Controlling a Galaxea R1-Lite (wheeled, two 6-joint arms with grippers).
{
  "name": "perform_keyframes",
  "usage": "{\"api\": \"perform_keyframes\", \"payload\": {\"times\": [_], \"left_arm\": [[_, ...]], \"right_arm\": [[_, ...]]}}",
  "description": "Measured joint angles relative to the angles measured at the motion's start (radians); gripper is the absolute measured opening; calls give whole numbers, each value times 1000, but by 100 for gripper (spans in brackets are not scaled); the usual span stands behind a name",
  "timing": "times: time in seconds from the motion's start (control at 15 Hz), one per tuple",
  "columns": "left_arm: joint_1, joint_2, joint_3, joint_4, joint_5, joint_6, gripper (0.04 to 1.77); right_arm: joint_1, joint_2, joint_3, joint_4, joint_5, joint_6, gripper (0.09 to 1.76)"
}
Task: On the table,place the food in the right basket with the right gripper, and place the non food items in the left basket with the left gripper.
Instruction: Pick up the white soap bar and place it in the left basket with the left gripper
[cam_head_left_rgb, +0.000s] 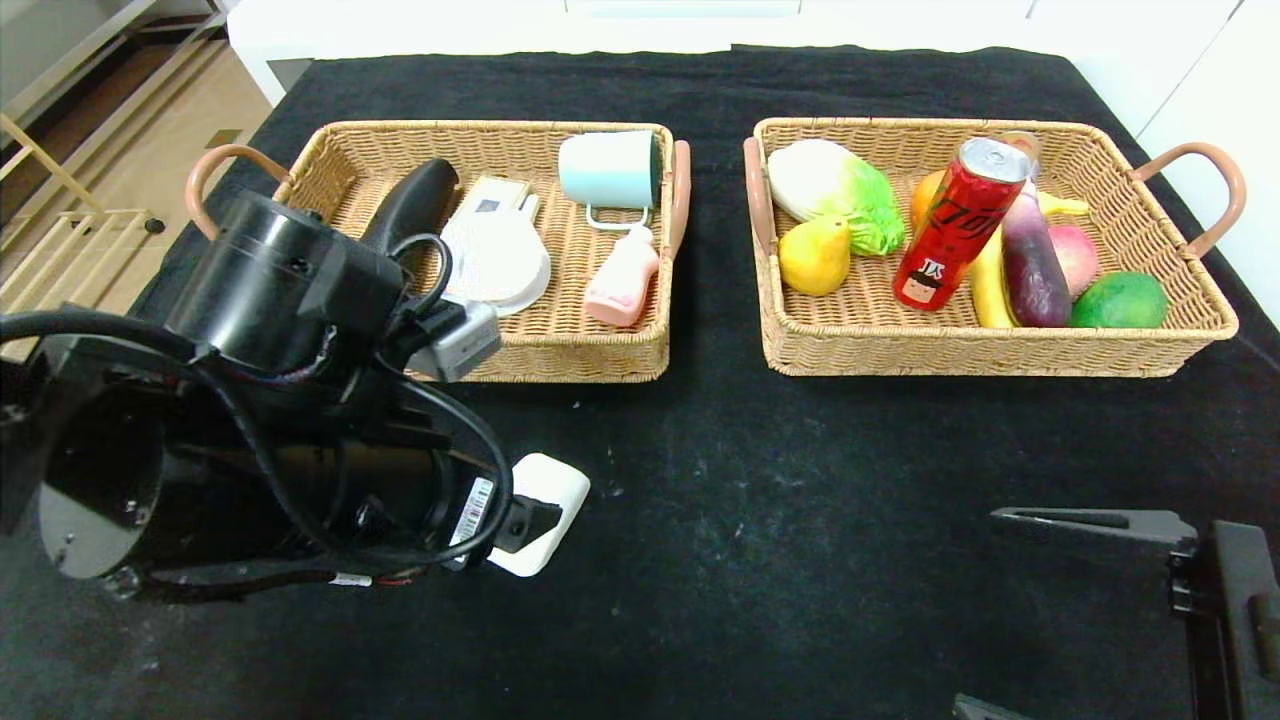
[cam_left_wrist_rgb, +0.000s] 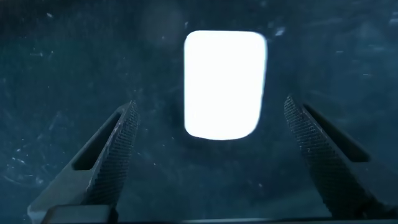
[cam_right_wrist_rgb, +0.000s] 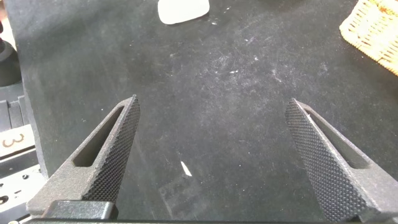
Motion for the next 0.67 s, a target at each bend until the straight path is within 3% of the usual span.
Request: {"api": "perform_keyframes", "payload": {"times": [0.67], "left_arm": [[-21, 110, -7, -11, 11, 18, 171]], "right_arm": [[1, -7, 0, -2, 0, 0, 171]]}}
